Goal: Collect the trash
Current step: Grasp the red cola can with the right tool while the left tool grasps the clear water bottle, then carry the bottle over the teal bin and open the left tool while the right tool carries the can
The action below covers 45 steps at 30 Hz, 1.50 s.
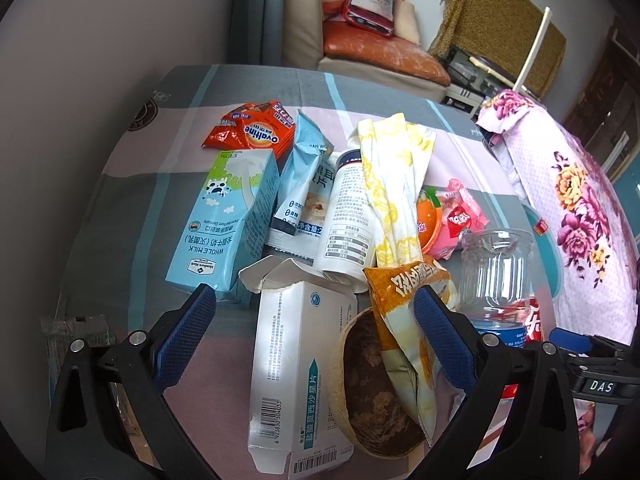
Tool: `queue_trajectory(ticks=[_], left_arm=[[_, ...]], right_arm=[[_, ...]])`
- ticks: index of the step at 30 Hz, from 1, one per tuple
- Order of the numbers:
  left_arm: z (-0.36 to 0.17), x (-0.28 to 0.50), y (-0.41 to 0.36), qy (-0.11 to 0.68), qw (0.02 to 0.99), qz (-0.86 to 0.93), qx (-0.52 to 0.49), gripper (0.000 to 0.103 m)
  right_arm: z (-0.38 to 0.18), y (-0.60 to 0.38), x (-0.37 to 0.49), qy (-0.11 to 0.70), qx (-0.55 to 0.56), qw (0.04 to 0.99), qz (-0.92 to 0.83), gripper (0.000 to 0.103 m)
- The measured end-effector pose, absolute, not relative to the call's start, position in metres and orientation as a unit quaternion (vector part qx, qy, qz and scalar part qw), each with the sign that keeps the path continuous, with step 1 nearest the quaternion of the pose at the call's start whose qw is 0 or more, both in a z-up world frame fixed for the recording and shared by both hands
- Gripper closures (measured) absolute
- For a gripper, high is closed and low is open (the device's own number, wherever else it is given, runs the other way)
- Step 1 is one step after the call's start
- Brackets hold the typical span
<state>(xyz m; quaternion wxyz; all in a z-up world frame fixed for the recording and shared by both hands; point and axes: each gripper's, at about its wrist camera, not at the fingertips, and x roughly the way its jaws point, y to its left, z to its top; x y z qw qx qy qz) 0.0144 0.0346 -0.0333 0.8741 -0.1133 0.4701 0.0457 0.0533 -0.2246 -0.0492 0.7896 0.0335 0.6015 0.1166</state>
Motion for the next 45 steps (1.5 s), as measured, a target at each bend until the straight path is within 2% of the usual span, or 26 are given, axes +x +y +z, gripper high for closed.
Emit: queue_trajectory(ticks=[1, 4, 6, 17, 26, 38, 41, 44, 45], left_arm=[[-0.033, 0.015, 0.034, 0.471, 0.874, 0.044, -0.113, 0.004], [-0.032, 0.017, 0.031, 0.474, 0.873, 0.038, -0.112, 0.004], [-0.029, 0.018, 0.027, 0.473, 0.873, 0.030, -0.110, 0.004], [-0.002, 0.028, -0.045, 0.471, 0.880, -0.056, -0.037, 0.004], [-0.041, 0.059, -0.121, 0.538, 0.833, -0.126, 0.007, 0.007], [-0.072, 0.080, -0.179, 0.575, 0.804, -0.150, 0.033, 0.007], [-0.087, 0.084, -0.180, 0.593, 0.791, -0.147, 0.031, 0.014], [-0.086, 0.082, -0.184, 0.584, 0.799, -0.135, 0.057, 0.034], [-0.083, 0.082, -0.184, 0.581, 0.800, -0.135, 0.059, 0.034]], right_arm=[[-0.051, -0.223, 0.055, 0.603, 0.035, 0.788, 0.119, 0.037], [-0.062, -0.225, 0.058, 0.618, 0.053, 0.775, 0.125, 0.042], [-0.068, -0.226, 0.057, 0.625, 0.067, 0.765, 0.141, 0.062], [-0.060, -0.279, 0.057, 0.604, 0.109, 0.783, 0.104, 0.061], [-0.056, -0.332, 0.059, 0.582, 0.150, 0.795, 0.082, 0.061], [-0.065, -0.378, 0.063, 0.568, 0.207, 0.792, 0.082, 0.061], [-0.066, -0.383, 0.064, 0.566, 0.214, 0.792, 0.083, 0.061], [-0.067, -0.391, 0.066, 0.563, 0.225, 0.791, 0.081, 0.061], [-0.067, -0.393, 0.068, 0.562, 0.228, 0.791, 0.080, 0.061]])
